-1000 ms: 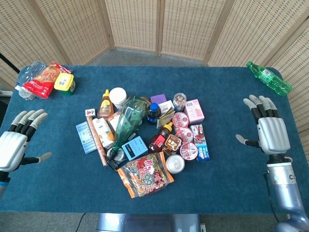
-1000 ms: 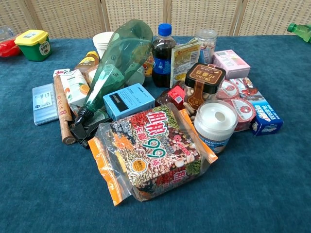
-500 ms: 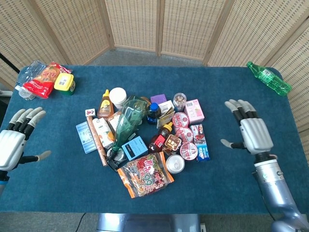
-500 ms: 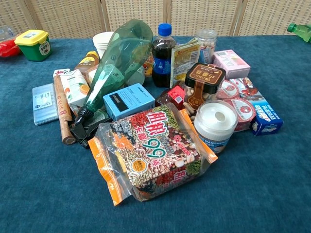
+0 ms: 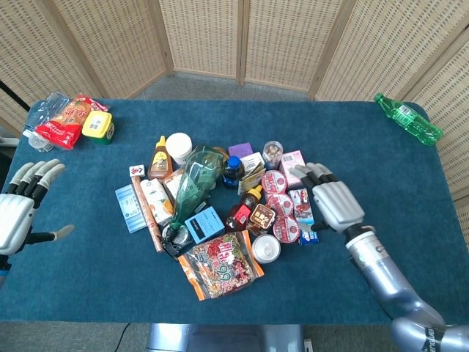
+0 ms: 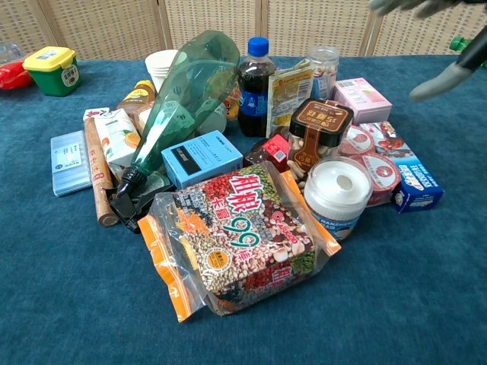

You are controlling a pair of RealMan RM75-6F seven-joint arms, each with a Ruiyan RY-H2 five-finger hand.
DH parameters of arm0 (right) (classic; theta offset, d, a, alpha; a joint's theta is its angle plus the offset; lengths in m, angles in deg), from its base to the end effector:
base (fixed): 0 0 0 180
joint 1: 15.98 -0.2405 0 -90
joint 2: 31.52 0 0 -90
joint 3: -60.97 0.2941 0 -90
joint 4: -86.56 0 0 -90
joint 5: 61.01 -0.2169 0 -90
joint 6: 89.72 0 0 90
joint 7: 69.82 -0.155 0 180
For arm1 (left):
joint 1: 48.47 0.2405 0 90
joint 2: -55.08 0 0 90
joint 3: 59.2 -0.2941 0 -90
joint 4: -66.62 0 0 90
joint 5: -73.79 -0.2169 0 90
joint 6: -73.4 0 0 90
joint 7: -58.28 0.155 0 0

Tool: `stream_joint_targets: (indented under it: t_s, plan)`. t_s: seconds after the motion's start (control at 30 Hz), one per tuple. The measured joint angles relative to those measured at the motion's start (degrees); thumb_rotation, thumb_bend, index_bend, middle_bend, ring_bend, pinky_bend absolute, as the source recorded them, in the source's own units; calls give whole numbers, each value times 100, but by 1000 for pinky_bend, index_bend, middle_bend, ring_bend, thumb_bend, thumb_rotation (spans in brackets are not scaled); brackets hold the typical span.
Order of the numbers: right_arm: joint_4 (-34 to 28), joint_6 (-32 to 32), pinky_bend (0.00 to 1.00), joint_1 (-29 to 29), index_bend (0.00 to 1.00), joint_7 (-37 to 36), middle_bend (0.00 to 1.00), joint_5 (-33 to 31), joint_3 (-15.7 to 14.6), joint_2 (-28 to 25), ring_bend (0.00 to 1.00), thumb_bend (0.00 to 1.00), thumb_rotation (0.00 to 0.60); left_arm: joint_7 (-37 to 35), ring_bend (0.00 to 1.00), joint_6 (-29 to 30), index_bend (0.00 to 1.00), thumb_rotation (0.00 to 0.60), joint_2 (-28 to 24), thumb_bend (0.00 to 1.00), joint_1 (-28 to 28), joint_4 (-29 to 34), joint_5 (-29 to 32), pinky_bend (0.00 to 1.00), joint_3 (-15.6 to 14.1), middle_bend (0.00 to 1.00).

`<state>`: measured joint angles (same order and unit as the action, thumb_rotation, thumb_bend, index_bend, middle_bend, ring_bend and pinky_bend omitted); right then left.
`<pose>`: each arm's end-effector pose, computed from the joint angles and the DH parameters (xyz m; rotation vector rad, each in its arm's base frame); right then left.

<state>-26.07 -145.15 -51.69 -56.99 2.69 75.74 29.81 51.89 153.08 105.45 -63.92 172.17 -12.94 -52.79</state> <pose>-0.1563 -0.3438 0.1188 1.7865 -1.0556 1.0506 -0.2635 0.2574 0.2225 -1.5154 -0.8779 -1.1185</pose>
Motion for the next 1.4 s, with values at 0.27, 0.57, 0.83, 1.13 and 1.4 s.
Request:
stream_joint_targets:
  t_s: [0.27, 0.57, 0.83, 1.13, 1.4]
  plan:
    - [293, 427, 0, -361, 0, 146, 0, -245, -151, 276, 0, 0, 600, -69, 0, -47, 42, 600, 18, 0, 3, -123, 83, 0, 7, 0]
    - [309, 645, 0, -588, 0, -23, 0, -384, -202, 424, 0, 0, 600, -37, 0, -90, 43, 600, 54, 0, -11, -156, 151, 0, 22, 0]
    - [418, 681, 0, -792, 0, 36, 0, -518, -223, 610, 0, 0, 600, 3, 0, -113, 44, 600, 76, 0, -19, -153, 179, 0, 28, 0]
    - [486, 663, 0, -1068, 0, 304, 0, -849, -233, 825, 0, 0, 600, 12, 0, -169, 44, 600, 106, 0, -37, -190, 233, 0, 33, 0]
    - [629, 739, 0, -1258, 0, 361, 0, -1059, -303, 975, 0, 0, 600, -21, 0, -214, 43, 600, 124, 0, -50, -245, 301, 0, 51, 0]
